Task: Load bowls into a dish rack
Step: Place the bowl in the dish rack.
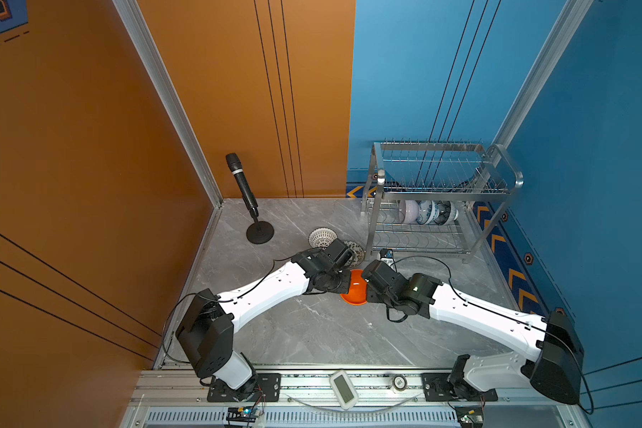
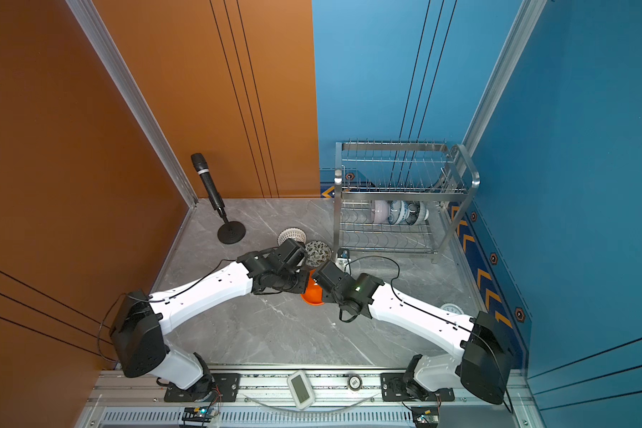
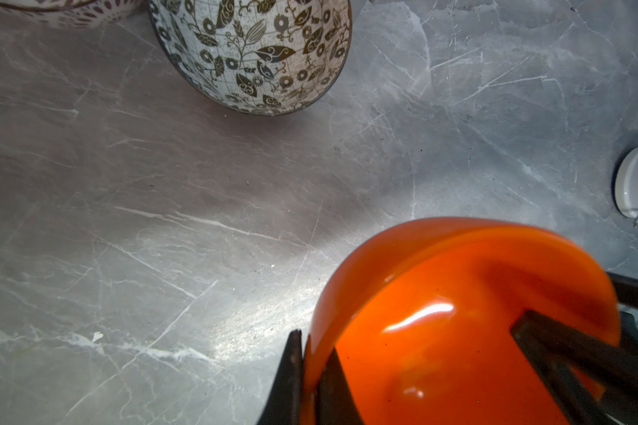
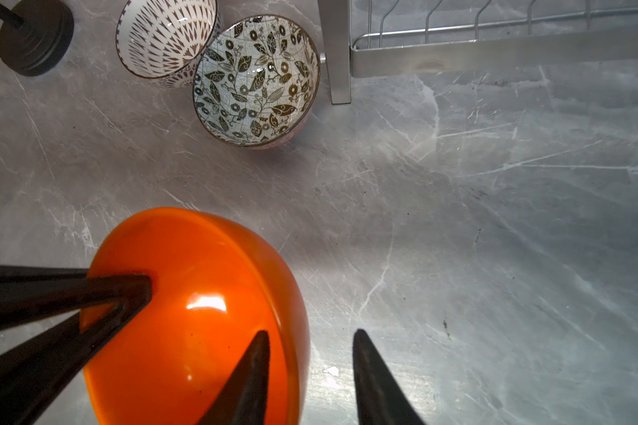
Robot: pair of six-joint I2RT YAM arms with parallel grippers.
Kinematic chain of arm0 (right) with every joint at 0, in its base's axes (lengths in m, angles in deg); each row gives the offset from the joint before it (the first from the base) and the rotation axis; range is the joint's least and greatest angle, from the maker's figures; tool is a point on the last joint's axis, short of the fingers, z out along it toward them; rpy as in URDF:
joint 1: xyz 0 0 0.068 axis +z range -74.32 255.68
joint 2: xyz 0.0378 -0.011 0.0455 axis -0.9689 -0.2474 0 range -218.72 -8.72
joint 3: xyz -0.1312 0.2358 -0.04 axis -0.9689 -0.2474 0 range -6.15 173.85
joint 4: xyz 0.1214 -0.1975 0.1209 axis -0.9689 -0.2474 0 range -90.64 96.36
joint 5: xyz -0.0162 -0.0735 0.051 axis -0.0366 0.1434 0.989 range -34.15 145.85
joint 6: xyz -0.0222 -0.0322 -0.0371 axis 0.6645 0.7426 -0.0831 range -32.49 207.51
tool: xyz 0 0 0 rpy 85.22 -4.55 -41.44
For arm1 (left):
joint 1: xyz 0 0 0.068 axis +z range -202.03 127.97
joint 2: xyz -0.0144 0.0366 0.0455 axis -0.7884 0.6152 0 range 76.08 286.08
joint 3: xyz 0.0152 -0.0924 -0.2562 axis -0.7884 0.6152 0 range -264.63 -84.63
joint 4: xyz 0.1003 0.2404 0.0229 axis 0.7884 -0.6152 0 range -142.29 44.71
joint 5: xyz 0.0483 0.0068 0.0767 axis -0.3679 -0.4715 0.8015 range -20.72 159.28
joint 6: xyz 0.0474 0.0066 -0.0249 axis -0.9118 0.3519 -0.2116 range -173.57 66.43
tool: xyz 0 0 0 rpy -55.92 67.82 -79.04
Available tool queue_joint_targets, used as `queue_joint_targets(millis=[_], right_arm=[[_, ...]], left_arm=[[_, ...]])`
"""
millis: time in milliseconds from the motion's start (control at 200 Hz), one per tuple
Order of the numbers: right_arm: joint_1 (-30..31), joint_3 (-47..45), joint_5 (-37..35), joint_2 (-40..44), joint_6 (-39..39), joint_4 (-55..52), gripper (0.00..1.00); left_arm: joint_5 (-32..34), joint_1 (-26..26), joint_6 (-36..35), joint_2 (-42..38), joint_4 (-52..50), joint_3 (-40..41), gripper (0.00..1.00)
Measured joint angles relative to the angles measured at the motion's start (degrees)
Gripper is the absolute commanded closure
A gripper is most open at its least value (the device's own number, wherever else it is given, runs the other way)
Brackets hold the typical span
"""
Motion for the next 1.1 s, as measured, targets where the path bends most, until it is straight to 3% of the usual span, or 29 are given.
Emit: queue_joint_targets(millis=[250, 355, 496, 626, 796, 961, 1101], right_arm=[[-0.1, 0.0, 0.8, -1.0, -0.4, 0.6, 0.87], [-0.4, 0.0, 0.4, -1.3, -1.2, 0.3, 1.00], [-0.5, 0.0, 0.5, -1.6, -0.9, 0.3, 1.00], [-0.5, 0.0, 0.4, -1.6, -0.9, 0.3, 1.00], [-0.4, 0.0, 0.3, -1.7, -0.9, -0.2, 1.00], [-0.2, 0.9, -0.1, -1.7, -0.9, -0.3, 1.00], [-0.1, 0.9, -1.5, -1.7, -1.0, -1.3, 1.00]], left_arm=[[0.4, -0.7, 0.0, -0.2, 0.0, 0.1, 1.00], [0.7, -1.1, 0.4, -0.3, 0.3, 0.1, 1.00], [1.6, -1.4, 0.5, -0.3, -0.1, 0.1, 1.00], [1.9, -1.4, 0.5, -0.3, -0.1, 0.1, 0.91], [1.9, -1.4, 0.6, -0.7, 0.2, 0.1, 0.68], [1.9, -1.4, 0.3, -1.1, 0.2, 0.1, 0.61], [1.9, -1.4, 0.0, -1.2, 0.2, 0.1, 0.48]])
